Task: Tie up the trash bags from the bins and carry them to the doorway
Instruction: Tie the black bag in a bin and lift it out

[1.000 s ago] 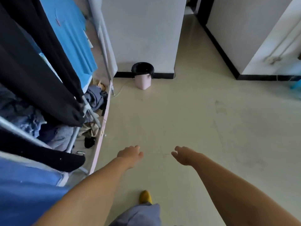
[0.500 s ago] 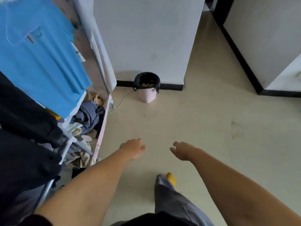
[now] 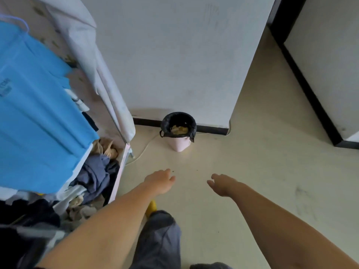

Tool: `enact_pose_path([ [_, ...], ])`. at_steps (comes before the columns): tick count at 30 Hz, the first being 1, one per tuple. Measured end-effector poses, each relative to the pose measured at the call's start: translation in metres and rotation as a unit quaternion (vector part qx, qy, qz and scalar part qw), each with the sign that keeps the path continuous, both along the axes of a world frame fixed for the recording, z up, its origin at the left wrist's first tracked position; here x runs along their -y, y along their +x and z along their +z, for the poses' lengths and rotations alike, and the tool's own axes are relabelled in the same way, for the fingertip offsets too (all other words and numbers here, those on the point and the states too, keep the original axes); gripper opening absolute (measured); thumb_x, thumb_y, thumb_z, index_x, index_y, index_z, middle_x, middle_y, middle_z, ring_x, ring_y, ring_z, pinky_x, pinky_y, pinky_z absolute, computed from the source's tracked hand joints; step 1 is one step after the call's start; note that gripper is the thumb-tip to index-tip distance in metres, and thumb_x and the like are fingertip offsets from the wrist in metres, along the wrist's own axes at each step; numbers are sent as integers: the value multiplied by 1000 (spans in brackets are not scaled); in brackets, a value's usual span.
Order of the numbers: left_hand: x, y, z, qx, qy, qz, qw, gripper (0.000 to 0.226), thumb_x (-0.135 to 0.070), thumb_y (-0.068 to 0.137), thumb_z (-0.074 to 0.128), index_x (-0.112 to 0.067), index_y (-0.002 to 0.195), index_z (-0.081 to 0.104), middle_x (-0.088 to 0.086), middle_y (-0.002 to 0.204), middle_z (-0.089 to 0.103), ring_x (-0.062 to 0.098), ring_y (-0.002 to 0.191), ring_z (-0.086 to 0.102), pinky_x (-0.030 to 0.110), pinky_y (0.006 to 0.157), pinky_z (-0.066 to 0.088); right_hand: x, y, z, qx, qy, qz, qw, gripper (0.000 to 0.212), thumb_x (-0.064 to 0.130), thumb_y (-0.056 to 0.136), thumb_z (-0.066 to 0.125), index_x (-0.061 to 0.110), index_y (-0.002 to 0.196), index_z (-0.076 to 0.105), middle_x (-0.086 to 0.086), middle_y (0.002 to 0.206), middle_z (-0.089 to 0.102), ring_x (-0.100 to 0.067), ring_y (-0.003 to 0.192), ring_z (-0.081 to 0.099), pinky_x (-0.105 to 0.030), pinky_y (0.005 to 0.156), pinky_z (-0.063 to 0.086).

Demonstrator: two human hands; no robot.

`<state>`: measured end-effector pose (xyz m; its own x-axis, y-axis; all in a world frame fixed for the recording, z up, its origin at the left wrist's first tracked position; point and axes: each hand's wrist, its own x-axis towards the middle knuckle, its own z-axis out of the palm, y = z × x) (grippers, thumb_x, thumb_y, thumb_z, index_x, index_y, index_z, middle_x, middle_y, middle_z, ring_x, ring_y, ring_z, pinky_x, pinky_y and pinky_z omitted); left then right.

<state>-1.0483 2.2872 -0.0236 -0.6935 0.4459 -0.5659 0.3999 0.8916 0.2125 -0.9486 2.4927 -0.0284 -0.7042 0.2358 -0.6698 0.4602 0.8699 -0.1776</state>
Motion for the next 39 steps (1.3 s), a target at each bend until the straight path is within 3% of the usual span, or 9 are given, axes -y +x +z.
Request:
enact_pose_path([
  [12,-61,-238,-74,88,-10,-19,996,49,-41,100,26,-14,140,38,9,142,47,27,126,48,40,102,40,-47,-208,-86,29,-64,-96,993,50,38,102,26,7,140,35,-18,141,45,-33,128,45,-38,103,37],
  [18,-111,-296,-194,111,33,93,989,47,-38,101,27,-9,135,42,14,139,47,31,126,46,39,101,36,-76,-294,-188,11,-98,-94,991,52,39,102,25,4,138,38,-18,140,46,-34,126,46,-40,103,38],
  [23,-132,-331,-319,136,110,211,962,48,-34,102,27,-3,134,44,17,137,51,31,123,49,38,104,37,-98,-351,-301,-20,-146,-164,975,54,40,101,24,-1,130,43,-19,123,51,-34,97,56,-46,89,52],
  [26,-140,-359,-397,169,168,302,923,49,-35,100,29,-5,136,42,13,122,62,26,107,58,36,90,45,-107,-382,-371,-51,-148,-171,973,48,35,102,22,-1,125,44,-19,119,49,-34,104,54,-43,86,52],
  [28,-148,-379,-438,193,232,375,877,50,-38,99,33,-7,137,41,11,113,65,24,101,59,36,87,46,-112,-402,-412,-84,-178,-213,957,47,37,101,22,3,128,42,-14,117,49,-34,109,56,-41,82,55],
  [32,-170,-425,-493,233,396,461,759,49,-48,98,38,-8,123,52,12,115,64,26,106,61,41,95,48,-126,-447,-474,-181,-318,-402,839,59,50,97,29,13,142,30,-11,127,52,-24,102,60,-39,76,57],
  [35,-178,-442,-510,257,489,477,683,41,-45,95,47,-10,115,55,10,102,69,24,98,66,42,94,50,-131,-467,-498,-250,-370,-486,751,57,48,95,41,6,133,41,-11,106,64,-22,90,67,-39,73,60],
  [39,-174,-447,-503,282,531,492,629,29,-29,95,54,-9,117,54,13,94,68,24,88,67,40,86,52,-126,-474,-496,-270,-402,-528,698,42,34,96,47,-2,116,55,-7,80,63,-18,69,67,-33,62,60],
])
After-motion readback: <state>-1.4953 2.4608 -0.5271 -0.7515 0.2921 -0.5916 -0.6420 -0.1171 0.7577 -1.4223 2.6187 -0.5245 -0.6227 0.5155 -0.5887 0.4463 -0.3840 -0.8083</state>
